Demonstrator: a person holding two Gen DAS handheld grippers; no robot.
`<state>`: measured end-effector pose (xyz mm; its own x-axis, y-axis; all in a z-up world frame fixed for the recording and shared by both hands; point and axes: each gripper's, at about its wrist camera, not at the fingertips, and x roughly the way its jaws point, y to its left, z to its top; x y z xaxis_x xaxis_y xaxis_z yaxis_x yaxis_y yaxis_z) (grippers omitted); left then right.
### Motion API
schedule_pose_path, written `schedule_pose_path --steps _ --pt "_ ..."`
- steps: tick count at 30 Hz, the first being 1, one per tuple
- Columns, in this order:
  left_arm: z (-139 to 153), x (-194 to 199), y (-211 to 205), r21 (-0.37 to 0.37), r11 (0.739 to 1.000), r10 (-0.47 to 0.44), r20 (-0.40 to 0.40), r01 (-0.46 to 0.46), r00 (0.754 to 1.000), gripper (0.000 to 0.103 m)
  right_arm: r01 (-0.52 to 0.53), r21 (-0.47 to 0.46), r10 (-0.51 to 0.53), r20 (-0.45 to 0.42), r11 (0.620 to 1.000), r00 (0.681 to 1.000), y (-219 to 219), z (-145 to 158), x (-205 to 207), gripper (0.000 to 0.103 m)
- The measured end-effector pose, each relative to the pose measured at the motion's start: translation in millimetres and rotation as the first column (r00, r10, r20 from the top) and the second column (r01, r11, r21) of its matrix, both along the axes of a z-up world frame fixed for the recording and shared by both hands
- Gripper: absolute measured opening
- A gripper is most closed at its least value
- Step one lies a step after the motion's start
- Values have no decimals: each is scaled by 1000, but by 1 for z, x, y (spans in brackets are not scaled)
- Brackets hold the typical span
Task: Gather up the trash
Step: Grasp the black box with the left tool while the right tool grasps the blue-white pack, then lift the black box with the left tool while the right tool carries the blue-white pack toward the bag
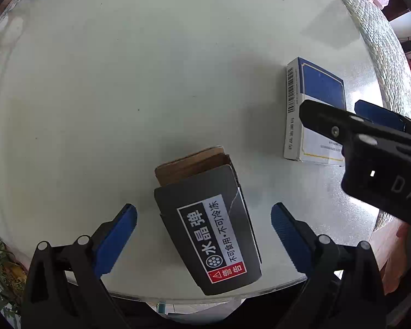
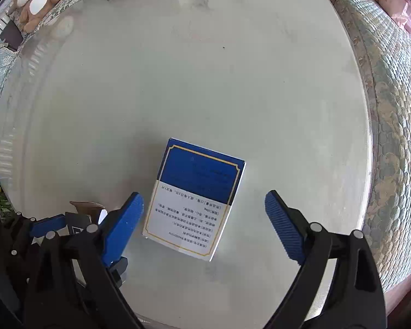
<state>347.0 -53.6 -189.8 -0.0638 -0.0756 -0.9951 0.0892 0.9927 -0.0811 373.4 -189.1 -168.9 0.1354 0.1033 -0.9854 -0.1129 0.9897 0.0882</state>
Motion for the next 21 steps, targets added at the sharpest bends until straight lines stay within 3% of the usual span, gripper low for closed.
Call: schedule_pose_path --steps 10,12,14,17,21 --pt "-3 -2 5 23 1000 -6 9 5 1000 94 -38 -84 40 17 996 999 13 -14 0 88" --pt "-1 -4 5 48 999 -14 17 13 1000 84 -56 -99 59 32 994 998 20 -13 -4 84" --pt "2 -7 6 71 997 -26 24 24 999 75 -74 -97 78 43 993 996 21 -8 -7 69" --pt "7 -10 9 77 996 -40 25 38 999 60 -71 -94 75 41 993 996 20 -8 -11 66" --pt "13 -15 17 70 996 -52 37 49 998 56 -68 -91 73 47 994 996 22 -4 -15 64"
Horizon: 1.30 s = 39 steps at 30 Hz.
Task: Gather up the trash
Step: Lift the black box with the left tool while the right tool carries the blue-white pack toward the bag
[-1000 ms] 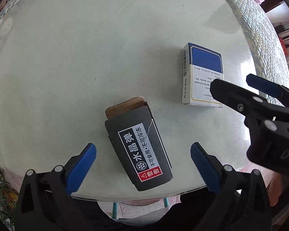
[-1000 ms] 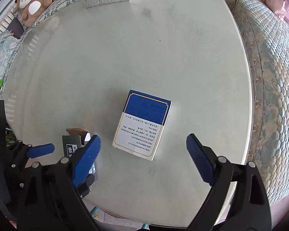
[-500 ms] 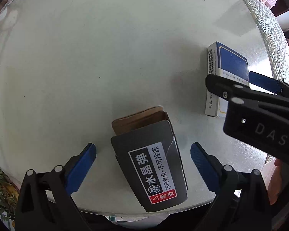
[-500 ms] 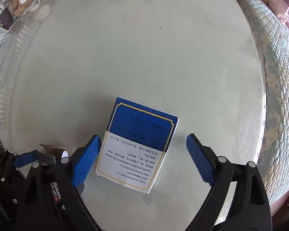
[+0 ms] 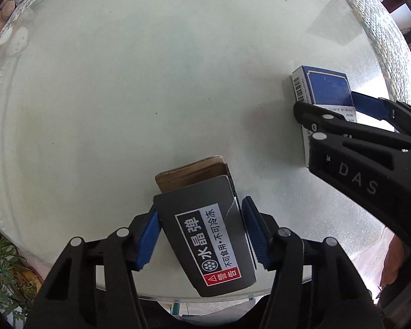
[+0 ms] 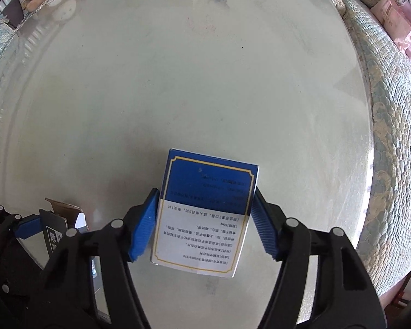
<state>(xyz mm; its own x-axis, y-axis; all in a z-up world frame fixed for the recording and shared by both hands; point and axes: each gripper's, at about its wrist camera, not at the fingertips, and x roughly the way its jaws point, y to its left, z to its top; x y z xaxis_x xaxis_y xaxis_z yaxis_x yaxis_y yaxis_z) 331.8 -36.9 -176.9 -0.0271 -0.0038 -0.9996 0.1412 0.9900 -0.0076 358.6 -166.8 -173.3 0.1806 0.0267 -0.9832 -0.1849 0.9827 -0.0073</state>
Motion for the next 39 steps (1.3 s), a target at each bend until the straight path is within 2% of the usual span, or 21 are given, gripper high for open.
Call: schedule_pose_path --steps 2,10,11,12,25,32,39 --pt "6 -6 0 6 1000 -6 24 5 1000 55 0 7 0 15 1000 1000 -2 7 -3 64" --pt "32 -24 27 -47 999 -6 49 9 999 54 -16 -4 16 73 1000 997 6 41 -15 64" --pt "29 -7 27 -49 999 -4 51 6 999 53 -17 -6 18 80 1000 997 6 46 -16 64" --pt "31 -7 29 -46 999 -3 59 5 998 53 -17 -9 18 88 1000 996 7 50 -19 64" --pt "56 -24 32 -69 997 -31 87 37 996 52 -42 -30 46 136 999 990 10 72 -55 64" --pt "77 -44 28 -45 995 -83 145 90 986 52 -89 -36 94 176 995 980 18 92 -85 64" --pt "90 -76 20 -59 990 -116 189 129 975 52 -130 -29 133 204 991 970 27 109 -132 64"
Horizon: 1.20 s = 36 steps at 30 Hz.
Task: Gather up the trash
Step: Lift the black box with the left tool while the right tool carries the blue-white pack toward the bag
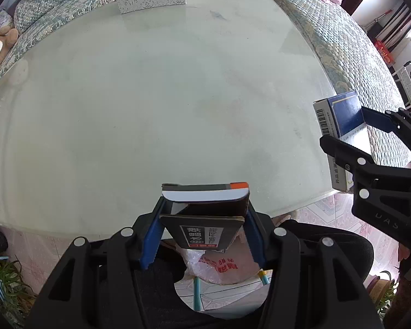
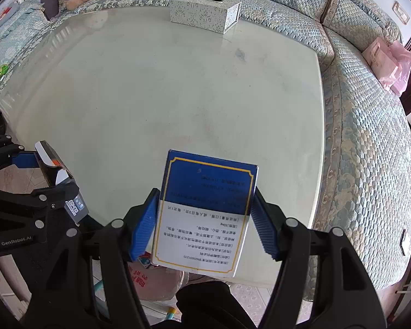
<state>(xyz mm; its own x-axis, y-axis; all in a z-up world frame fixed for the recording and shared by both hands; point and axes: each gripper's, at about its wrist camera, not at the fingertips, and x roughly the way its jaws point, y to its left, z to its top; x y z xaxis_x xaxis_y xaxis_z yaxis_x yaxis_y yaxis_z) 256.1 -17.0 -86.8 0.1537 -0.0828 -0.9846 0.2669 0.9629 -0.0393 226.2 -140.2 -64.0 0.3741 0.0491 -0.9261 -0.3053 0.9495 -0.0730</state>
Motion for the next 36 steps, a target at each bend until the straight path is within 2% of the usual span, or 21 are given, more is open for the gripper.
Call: schedule_pose_path --steps 5,13,24,36 --pt "5 -27 -2 -6 999 -46 28 46 999 52 -37 16 37 5 999 999 8 3 -33 64" --pt "-11 -61 -4 9 995 -95 48 95 994 52 -58 -4 58 2 998 998 17 -14 -68 64" --pt "-36 -96 -1 -25 990 -140 31 141 990 52 -87 -23 86 -32 996 996 29 -45 -109 64" --pt "-68 -131 8 -32 985 -166 13 167 986 52 -114 -34 112 -58 993 992 36 -70 -134 64"
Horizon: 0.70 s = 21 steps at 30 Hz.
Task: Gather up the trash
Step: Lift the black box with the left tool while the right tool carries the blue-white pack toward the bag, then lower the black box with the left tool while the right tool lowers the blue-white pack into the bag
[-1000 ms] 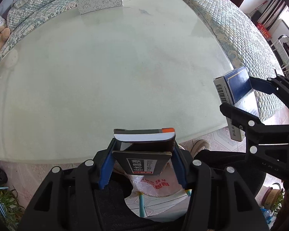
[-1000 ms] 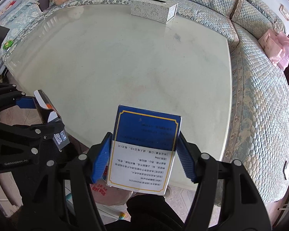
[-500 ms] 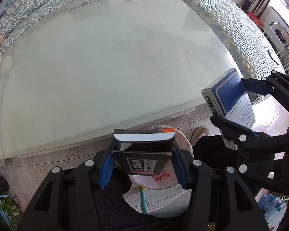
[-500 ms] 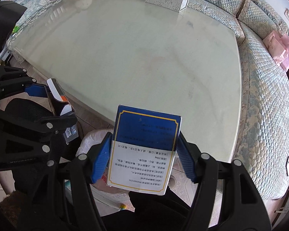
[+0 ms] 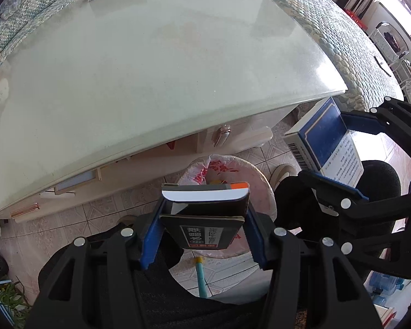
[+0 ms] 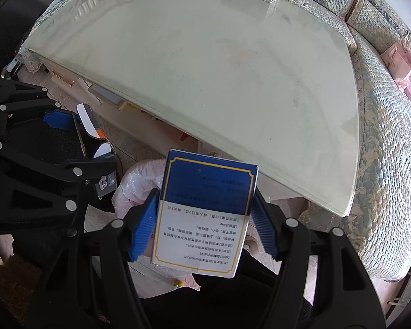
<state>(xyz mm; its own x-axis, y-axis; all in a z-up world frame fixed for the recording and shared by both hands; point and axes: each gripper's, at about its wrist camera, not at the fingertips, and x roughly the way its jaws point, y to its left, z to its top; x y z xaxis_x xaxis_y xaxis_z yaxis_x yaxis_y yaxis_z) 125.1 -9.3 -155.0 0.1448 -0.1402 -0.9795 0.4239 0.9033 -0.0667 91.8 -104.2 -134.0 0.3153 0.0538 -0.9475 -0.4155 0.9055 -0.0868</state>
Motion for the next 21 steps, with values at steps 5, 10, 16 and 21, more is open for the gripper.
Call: schedule_pose_path --steps 5,10,16,21 --pt "-21 -10 4 -13 1000 -4 -31 3 1000 52 2 -7 -2 -8 1000 1000 2 -12 -4 64" --pt "-41 -21 5 -17 1000 -9 -45 8 999 52 12 -8 -12 -35 1000 999 5 -31 -6 64" --pt "-69 -26 8 -20 999 23 -67 -25 997 52 25 3 -25 -74 1000 997 10 -58 -13 64" --pt "-94 -30 6 -9 1000 19 -88 -20 996 52 37 6 -36 -96 999 995 13 -81 -15 64"
